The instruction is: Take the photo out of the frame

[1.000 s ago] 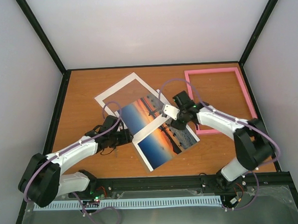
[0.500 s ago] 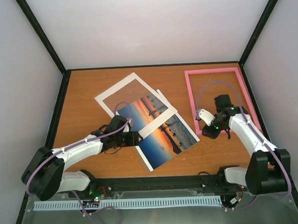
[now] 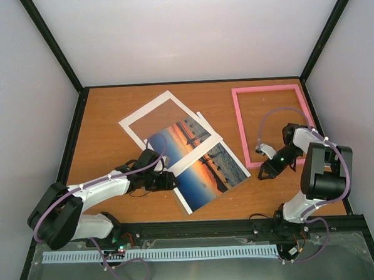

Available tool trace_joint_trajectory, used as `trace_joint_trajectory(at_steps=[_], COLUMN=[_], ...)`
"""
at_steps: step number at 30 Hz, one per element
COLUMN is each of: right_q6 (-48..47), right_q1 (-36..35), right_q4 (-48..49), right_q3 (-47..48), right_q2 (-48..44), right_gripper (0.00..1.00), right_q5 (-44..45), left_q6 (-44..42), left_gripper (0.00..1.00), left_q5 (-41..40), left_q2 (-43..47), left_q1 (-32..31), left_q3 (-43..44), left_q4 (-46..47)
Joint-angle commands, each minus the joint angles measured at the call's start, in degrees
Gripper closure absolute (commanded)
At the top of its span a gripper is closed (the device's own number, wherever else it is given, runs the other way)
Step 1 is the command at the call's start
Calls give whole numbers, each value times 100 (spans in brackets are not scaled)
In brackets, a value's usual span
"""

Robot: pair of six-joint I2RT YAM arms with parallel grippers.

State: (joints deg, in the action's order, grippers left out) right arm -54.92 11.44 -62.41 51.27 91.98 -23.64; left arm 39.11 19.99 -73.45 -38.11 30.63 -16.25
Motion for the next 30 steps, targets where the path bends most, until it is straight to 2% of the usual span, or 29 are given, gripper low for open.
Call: trace_joint_trajectory(at_steps=[1,14,30], right_q6=[-49,295,650], right_q1=[-4,-295,-596], right_q4=[-102,195,186], right_q3=[160,173,484], right_q2=[127,735,1173], right_gripper=[43,40,43], right_q5=[-467,-666,-1282], left_q6=[156,66,70], left_gripper=[42,41,41], left_q5=[110,53,-65], left_q2=[-108,-472,-606], left_q1=[-48,-45,-45], left_q3=[-68,31,-40], left_q4=[-17,-33,-60])
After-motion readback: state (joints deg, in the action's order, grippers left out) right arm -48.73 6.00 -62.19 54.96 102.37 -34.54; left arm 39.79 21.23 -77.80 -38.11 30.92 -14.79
